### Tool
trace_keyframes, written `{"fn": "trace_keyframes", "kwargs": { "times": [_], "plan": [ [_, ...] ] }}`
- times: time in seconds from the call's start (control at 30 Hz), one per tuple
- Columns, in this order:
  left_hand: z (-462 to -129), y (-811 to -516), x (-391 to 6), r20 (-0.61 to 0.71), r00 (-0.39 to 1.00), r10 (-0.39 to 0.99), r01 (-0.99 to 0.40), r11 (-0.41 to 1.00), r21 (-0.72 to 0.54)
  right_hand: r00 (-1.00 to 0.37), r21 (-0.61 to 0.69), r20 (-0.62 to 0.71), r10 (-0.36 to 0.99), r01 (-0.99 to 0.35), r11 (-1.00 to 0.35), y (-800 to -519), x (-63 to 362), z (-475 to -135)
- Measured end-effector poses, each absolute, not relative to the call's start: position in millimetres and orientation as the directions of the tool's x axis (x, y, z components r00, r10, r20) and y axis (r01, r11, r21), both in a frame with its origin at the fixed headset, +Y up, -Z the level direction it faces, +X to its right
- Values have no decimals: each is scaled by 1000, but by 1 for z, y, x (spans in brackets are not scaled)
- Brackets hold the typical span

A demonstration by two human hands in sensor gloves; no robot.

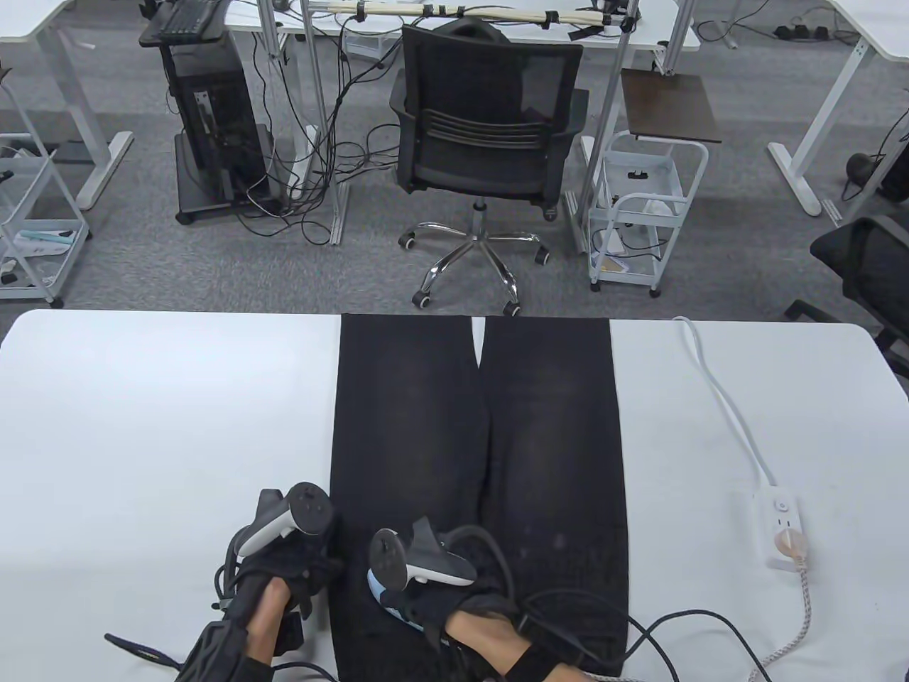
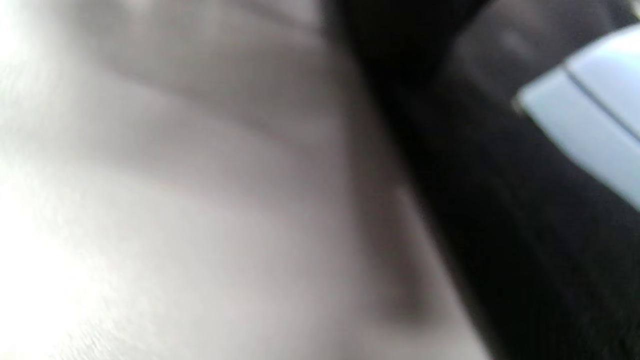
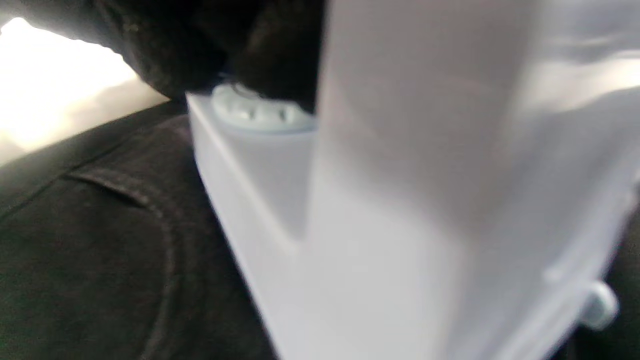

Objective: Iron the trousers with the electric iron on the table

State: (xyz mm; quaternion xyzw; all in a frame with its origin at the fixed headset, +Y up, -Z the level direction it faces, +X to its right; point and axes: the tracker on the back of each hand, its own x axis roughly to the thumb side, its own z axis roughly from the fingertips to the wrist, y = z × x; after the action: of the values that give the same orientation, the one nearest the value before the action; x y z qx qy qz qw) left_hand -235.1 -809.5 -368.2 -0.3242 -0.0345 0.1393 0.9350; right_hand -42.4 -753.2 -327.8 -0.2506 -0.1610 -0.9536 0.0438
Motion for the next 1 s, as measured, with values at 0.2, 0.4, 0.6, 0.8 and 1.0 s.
{"fn": "trace_keyframes", "kwargs": {
  "times": [0.2, 0.4, 0.6, 0.8, 1.0],
  "plan": [
    [-368, -809, -234, -29, 957, 288, -243, 745, -621, -895, 208, 443, -58, 166, -964, -753, -55, -379],
    [-369, -809, -233, -17, 961, 275, -225, 750, -622, -948, 317, 315, 31, 75, -946, -754, -67, -458],
    [-370, -809, -230, -10, 964, 267, -214, 750, -626, -987, 291, 158, 4, 43, -956, -754, -69, -521],
    [-369, -809, -228, -4, 964, 265, -209, 752, -625, -1000, 308, 19, 16, -9, -951, -755, -69, -539],
    [-370, -809, -227, -5, 963, 271, -216, 755, -619, -999, 371, 32, 19, -6, -929, -755, -65, -519]
  ]
}}
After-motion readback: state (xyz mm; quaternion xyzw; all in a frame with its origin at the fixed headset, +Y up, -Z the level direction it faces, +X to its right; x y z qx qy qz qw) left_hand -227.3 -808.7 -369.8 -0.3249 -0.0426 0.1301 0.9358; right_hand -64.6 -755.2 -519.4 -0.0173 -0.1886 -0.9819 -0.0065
